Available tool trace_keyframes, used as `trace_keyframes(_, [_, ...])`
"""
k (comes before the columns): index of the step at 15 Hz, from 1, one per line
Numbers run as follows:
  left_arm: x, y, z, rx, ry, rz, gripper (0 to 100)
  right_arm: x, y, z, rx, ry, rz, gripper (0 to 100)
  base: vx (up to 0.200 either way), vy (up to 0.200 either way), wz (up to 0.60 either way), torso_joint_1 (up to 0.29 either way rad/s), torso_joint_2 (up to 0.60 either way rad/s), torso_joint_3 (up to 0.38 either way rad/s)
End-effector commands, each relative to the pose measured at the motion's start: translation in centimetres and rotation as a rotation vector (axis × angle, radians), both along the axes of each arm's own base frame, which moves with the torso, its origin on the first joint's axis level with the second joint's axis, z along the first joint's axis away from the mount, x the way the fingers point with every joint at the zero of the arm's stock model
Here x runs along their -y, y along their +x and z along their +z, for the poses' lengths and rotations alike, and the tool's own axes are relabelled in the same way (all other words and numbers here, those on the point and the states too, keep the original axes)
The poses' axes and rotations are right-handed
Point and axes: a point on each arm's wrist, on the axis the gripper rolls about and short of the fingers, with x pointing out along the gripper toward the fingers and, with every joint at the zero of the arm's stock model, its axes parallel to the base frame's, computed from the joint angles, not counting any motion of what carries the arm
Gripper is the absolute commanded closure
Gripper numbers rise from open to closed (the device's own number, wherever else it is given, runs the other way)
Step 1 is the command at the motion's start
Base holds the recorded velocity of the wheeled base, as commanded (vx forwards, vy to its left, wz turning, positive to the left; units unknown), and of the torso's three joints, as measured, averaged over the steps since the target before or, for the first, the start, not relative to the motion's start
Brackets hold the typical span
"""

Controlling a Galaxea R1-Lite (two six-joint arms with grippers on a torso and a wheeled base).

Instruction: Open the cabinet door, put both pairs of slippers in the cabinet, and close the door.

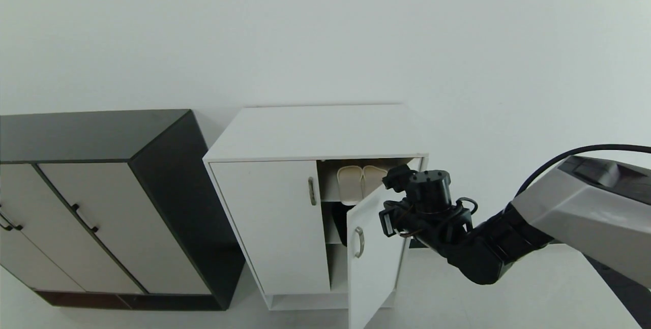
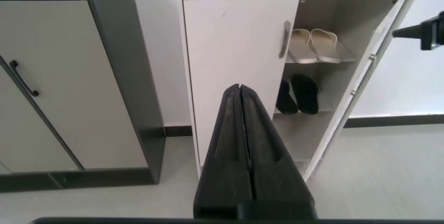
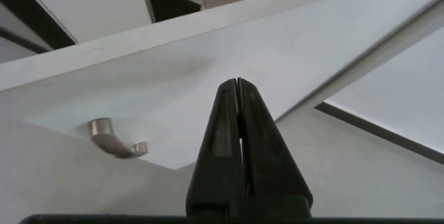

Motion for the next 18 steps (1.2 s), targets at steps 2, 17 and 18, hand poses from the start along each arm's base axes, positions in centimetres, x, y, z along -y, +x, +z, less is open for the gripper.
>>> trace_keyframes(2, [0.0,0.0,0.0,0.001,0.000,-0.001,100,-0.4,2.0,-1.1,0.003,0.016,0.011,100,0.000,0.000,0.00,0.000,0.00,0.000])
trace_keyframes(17, [0.0,0.0,0.0,0.001,0.000,-0.001,100,0.4,9.8,-2.0,0.076,0.166,-0.018,100,0.000,0.000,0.00,0.000,0.00,0.000])
trace_keyframes(18, [0.0,0.0,0.0,0.001,0.000,-0.001,100,0.6,10.4,-2.3,0.083,0.171,-0.027,100,0.000,0.000,0.00,0.000,0.00,0.000])
